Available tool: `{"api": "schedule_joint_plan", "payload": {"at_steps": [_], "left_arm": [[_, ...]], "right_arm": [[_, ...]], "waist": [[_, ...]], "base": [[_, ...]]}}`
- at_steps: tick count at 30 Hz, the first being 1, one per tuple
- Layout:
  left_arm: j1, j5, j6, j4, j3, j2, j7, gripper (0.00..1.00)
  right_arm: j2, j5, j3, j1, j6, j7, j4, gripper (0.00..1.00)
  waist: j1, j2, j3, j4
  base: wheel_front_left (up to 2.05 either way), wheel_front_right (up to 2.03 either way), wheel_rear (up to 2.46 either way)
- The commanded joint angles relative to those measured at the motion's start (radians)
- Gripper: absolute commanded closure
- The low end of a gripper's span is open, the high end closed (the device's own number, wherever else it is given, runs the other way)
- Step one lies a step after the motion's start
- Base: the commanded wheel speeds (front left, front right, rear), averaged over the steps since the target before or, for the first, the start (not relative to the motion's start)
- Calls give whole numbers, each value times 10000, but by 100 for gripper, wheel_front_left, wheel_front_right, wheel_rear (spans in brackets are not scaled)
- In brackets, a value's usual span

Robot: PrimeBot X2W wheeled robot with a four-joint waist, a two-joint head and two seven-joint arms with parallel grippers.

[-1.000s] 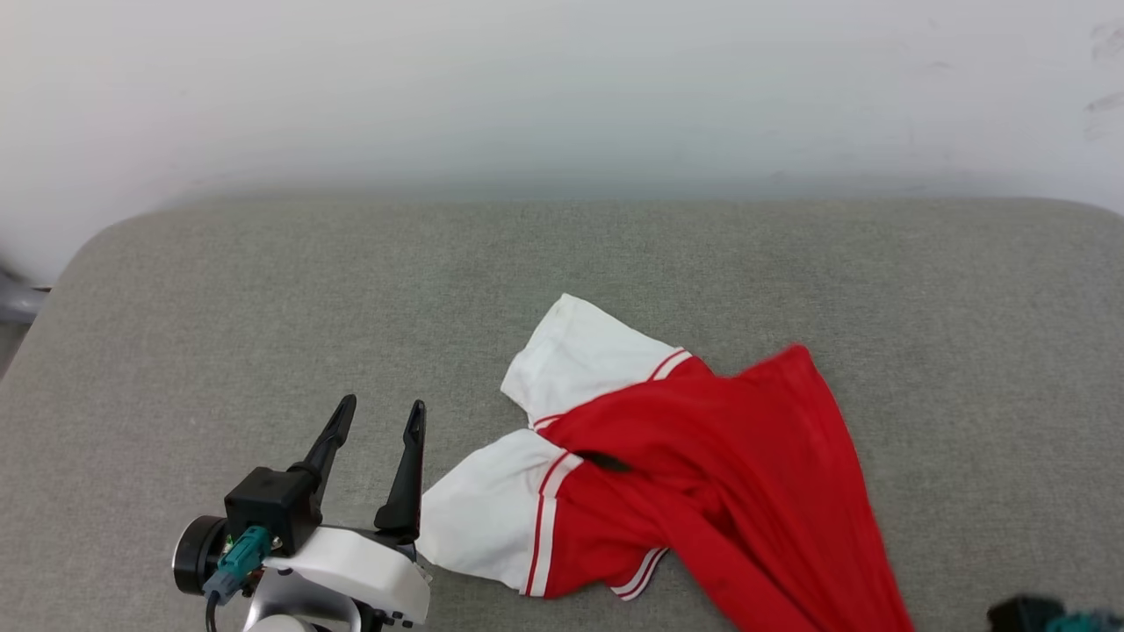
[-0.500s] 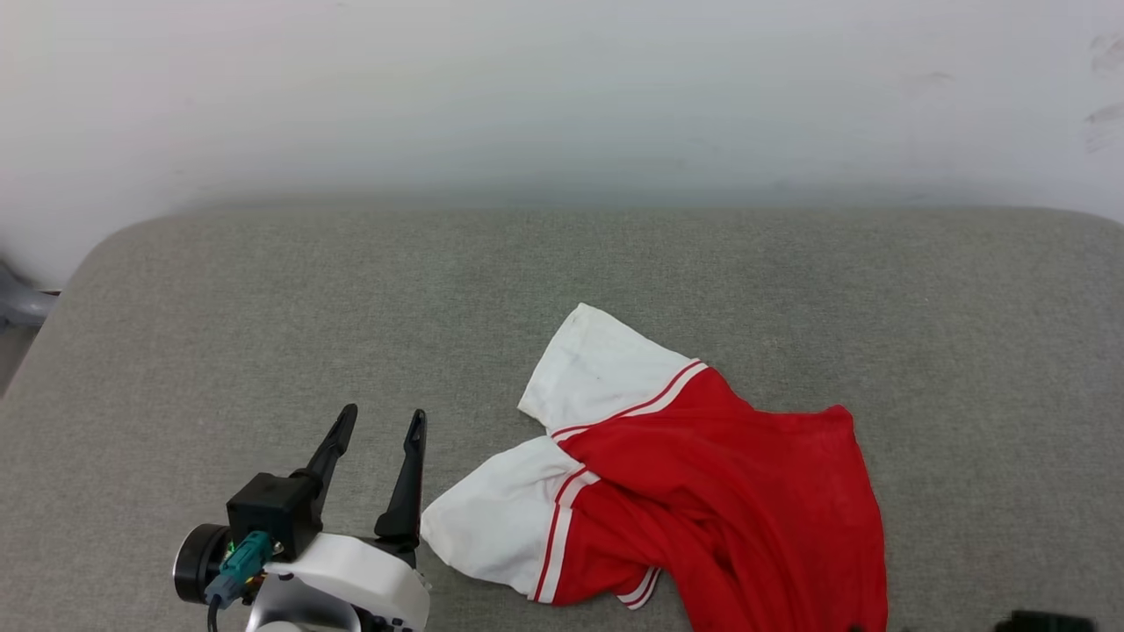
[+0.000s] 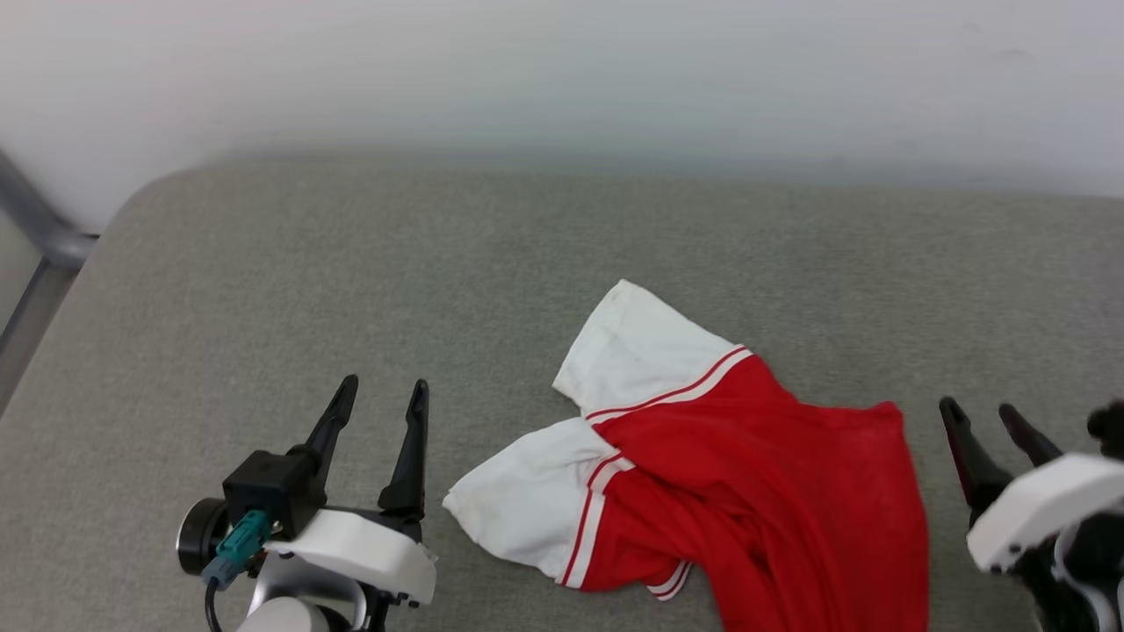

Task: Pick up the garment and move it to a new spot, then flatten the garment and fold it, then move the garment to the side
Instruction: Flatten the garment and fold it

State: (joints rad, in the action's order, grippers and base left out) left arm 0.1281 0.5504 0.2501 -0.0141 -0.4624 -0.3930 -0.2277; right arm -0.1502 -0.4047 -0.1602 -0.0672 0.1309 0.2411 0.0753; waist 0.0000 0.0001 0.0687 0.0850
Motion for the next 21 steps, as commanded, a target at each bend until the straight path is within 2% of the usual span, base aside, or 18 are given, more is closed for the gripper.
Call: {"api": "schedule_joint_plan", "payload": {"at_steps": [1,10,16,21], "left_arm": [[204,23,-75,41,-21,97,-61,0],[1191,-191,-589,403,-150,452,-255,0],[1509,-253,-812,696,-85,758,-330,0],[1589,-288,-992,938,32,972,-373,0]], "right_arm": [[-285,-157,190,-640,-3,303,452,0],[-1565,-659,2514,-3903,-3,3549,2638,0],[-1910,-968,3962,-5281,-3,5012,3825,0],[-1947,-1215,4494,-5587,-5,5971,4911,0]], "waist": [[0,-1,375,385],[0,-1,1408,1342],[0,-1,1828,1699],[0,-1,2028,1850]], "base": [[0,0,0],[0,0,0],[0,0,0],[0,0,0]]}}
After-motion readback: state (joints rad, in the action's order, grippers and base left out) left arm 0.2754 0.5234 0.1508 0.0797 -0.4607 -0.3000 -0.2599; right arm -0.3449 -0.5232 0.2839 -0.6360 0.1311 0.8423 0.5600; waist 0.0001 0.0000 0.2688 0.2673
